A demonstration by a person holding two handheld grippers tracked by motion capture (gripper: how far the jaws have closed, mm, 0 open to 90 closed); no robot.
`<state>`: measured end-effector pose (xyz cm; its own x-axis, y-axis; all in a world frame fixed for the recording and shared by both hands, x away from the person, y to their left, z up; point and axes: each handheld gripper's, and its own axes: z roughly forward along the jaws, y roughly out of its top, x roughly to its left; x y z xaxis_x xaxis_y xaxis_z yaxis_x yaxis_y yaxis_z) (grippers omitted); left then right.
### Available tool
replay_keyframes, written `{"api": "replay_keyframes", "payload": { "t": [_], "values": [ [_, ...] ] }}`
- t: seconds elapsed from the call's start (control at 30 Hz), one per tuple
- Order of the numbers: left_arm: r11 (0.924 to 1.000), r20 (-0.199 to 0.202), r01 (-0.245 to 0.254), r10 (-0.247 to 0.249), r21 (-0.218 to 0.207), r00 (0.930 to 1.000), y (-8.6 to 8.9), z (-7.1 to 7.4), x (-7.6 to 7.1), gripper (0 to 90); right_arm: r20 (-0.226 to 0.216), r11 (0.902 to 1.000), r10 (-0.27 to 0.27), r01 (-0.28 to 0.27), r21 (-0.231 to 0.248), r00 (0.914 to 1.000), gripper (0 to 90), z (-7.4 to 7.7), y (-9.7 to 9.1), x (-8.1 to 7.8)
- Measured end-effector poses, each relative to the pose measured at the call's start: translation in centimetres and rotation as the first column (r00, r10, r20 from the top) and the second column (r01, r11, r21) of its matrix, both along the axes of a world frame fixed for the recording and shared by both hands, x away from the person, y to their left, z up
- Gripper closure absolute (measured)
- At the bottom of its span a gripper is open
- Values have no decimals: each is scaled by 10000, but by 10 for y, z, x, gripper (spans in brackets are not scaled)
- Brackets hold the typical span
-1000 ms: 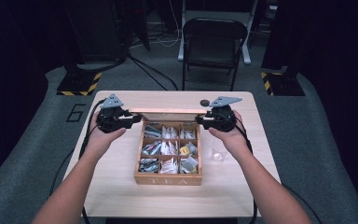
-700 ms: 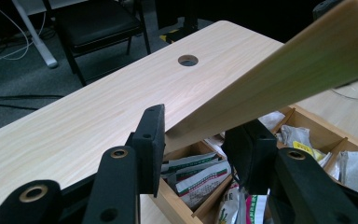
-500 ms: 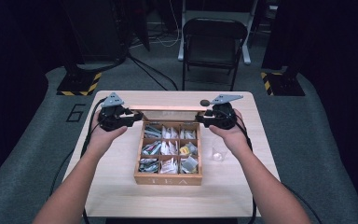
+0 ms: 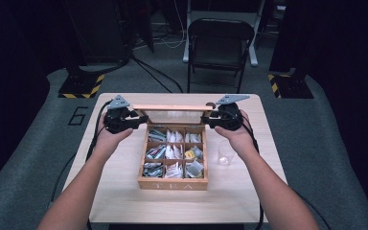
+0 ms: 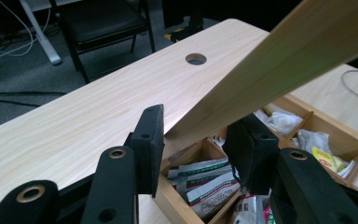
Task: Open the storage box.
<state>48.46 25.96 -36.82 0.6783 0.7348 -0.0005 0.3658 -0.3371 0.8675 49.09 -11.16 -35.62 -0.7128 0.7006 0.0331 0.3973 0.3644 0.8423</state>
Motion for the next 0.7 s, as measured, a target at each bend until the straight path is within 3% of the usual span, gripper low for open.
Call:
{"api": "replay_keyframes", "payload": {
  "t": [0.1,0.27,0.7],
  "values": [
    [9999,-142,-26,28,142,9999,0,-4,4,589,-13,10000,-17,17,34,10000,584,0,0,1],
    [9999,-114,-119,118,-58,9999,0,-6,7,600,-59,9999,-57,58,92,10000,586,1,0,3],
    [9999,-220,-152,152,-9,9996,-1,-4,12,606,-129,9989,-114,120,458,9999,565,-2,-2,10]
  ]
}}
